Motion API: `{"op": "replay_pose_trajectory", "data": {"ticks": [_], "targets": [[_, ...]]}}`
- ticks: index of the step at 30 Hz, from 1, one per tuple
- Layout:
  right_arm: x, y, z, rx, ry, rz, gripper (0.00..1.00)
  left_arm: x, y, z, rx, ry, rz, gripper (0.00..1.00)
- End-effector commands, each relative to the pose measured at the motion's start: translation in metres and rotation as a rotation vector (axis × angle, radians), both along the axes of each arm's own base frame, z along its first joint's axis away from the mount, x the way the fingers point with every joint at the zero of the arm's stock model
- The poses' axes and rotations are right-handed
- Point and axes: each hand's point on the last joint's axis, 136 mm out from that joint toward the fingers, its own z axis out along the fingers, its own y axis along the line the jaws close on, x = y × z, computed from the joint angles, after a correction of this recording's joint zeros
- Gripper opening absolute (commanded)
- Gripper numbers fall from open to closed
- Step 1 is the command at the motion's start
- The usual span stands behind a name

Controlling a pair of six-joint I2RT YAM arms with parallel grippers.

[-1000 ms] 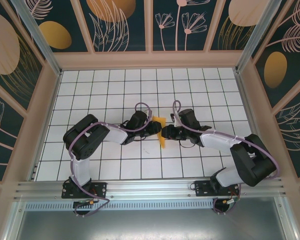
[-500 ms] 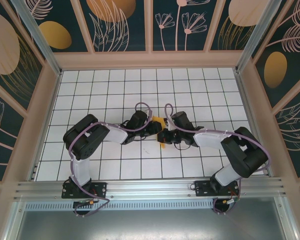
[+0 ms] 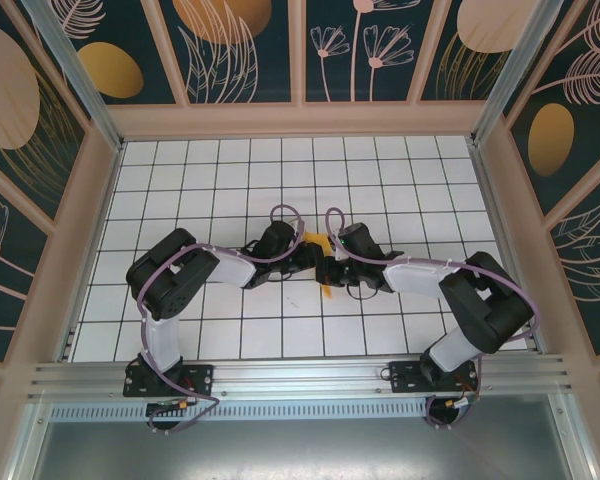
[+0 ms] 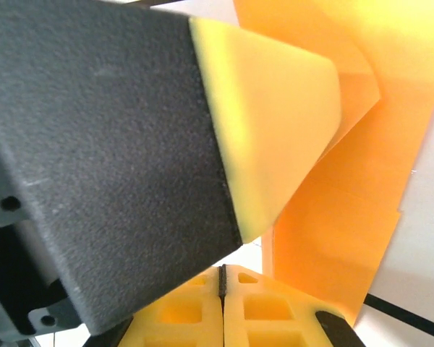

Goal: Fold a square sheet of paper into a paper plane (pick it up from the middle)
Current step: Fold the wing for the fifth time at the center of the table.

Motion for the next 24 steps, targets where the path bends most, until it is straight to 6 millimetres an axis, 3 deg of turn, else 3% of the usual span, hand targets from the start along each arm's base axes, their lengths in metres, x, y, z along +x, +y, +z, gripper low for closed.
{"op": "replay_pose_trajectory", "data": {"ticks": [1,24], "targets": [[0.001,-0.008,-0.012,-0.035,0.016,-0.028,0.08,-0.001,0.010,-0.018,0.075,0.023,0.010,0.34],[-0.011,-0.028,-0.040,0.027,0.119,-0.053,0.03,0.002,0.010,-0.022,0.094,0.022,0.012,0.34]]}}
